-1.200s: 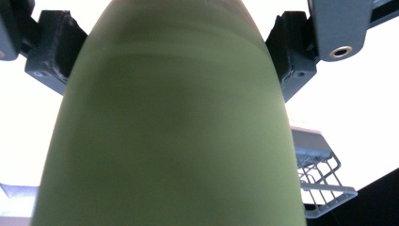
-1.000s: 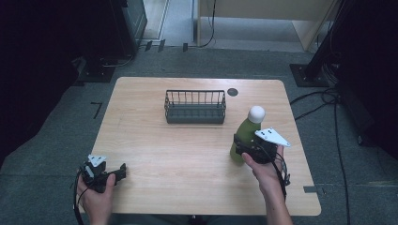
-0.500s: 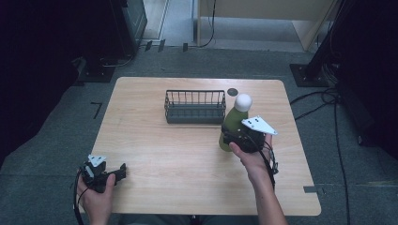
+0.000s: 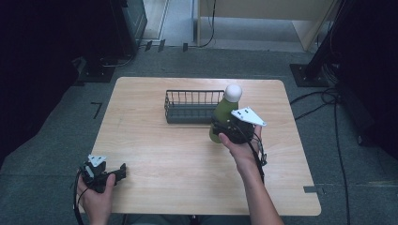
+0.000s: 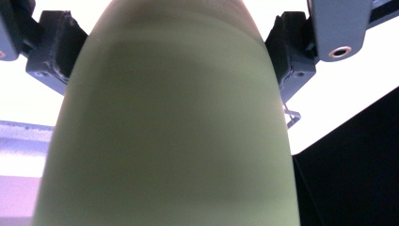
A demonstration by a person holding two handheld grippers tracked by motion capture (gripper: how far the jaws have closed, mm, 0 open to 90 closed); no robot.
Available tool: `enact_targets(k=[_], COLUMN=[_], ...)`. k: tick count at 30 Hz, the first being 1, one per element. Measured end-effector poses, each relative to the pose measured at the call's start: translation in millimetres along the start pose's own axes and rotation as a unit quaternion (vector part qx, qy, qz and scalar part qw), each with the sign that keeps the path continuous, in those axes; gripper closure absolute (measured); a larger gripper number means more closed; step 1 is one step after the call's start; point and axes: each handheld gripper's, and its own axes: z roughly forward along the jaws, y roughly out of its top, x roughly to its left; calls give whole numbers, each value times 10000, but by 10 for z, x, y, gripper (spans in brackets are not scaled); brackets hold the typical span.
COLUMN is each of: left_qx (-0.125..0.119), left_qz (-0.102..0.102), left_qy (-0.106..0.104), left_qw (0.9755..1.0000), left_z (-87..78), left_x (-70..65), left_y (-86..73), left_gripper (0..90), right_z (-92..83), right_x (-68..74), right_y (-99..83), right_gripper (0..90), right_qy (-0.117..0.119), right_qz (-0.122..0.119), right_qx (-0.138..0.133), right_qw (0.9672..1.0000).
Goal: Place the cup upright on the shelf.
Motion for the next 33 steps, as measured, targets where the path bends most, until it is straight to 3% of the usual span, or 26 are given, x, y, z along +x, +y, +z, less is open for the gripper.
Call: enact_targets(k=[15, 33], left_qx=[7, 8], left_qz=[3, 2], left_qy=[0, 0], left_qw=[10000, 10000], left_z=[-1, -1], left_x=[0, 0], left_y=[0, 0], left_gripper=[0, 0], right_z=[155, 518], right_x=[121, 250], right_y=[278, 681], right_gripper=[202, 202], right_qy=[-105, -189], right_qz=[-48, 21], right_qx=[-388, -721], right_qw=[9992, 9972])
